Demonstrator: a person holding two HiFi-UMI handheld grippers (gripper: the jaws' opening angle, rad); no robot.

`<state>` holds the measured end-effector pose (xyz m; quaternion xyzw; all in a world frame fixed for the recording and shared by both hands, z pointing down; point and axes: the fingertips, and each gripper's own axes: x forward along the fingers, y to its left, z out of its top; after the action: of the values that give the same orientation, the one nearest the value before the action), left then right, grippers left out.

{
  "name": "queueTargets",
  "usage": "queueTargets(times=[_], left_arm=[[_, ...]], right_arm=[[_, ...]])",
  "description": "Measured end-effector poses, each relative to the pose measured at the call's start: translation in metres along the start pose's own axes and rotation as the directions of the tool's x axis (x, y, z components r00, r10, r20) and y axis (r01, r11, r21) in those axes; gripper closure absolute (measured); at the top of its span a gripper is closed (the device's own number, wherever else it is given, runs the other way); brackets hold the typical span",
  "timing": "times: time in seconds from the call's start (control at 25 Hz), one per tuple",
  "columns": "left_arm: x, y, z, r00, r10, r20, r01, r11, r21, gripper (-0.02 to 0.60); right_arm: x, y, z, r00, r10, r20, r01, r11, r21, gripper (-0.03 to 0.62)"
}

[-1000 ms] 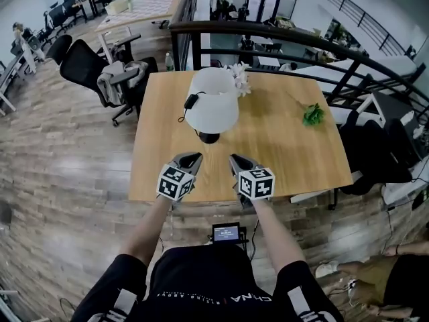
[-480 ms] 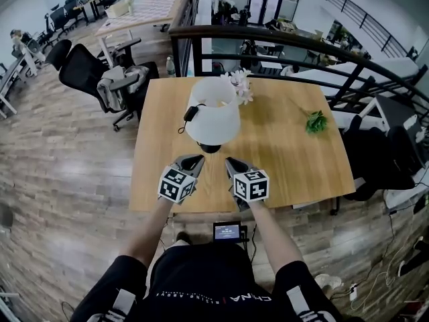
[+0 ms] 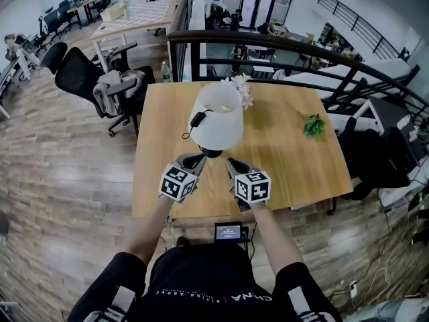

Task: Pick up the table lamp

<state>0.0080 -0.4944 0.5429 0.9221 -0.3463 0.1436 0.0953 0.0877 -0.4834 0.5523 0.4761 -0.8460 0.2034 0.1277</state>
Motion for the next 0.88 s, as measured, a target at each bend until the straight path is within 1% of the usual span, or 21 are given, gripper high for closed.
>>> queueTargets(times=[0.2, 0.4, 0.48, 0.6, 0.72, 0.88], left_arm=[[0.006, 0.0, 0.002, 1.0, -0.015, 0.001, 0.015, 1.0, -0.003, 0.561], [0.008, 0.002, 0.0, 1.0, -0.015, -0.002, 0.015, 1.0, -0.001, 0.561], [0.008, 0.004, 0.0, 1.0, -0.013, -0.004, 0.013, 1.0, -0.004, 0.561], [0.007, 0.004, 0.005, 1.0, -0.014, -0.004, 0.014, 1.0, 0.001, 0.561], [0.007, 0.006, 0.022, 1.0, 0.013, 0.026, -0.013, 1.0, 0.005, 0.561], [0.01, 0.017, 0.041, 0.993, 0.101, 0.066, -0.102, 0.995, 0.007, 0.56]], right_arm=[[0.001, -0.007, 0.002, 1.0, -0.017, 0.001, 0.017, 1.0, 0.009, 0.546], [0.003, -0.01, 0.003, 1.0, -0.021, 0.003, 0.021, 1.0, 0.011, 0.546], [0.003, -0.01, 0.002, 1.0, -0.015, 0.003, 0.015, 1.0, 0.015, 0.546], [0.004, -0.01, 0.004, 1.0, 0.013, 0.028, -0.014, 0.999, 0.029, 0.546], [0.005, -0.017, 0.006, 0.998, 0.034, 0.045, -0.035, 0.999, 0.03, 0.546], [0.014, -0.031, 0.002, 0.996, 0.061, 0.06, -0.064, 0.997, 0.052, 0.546]])
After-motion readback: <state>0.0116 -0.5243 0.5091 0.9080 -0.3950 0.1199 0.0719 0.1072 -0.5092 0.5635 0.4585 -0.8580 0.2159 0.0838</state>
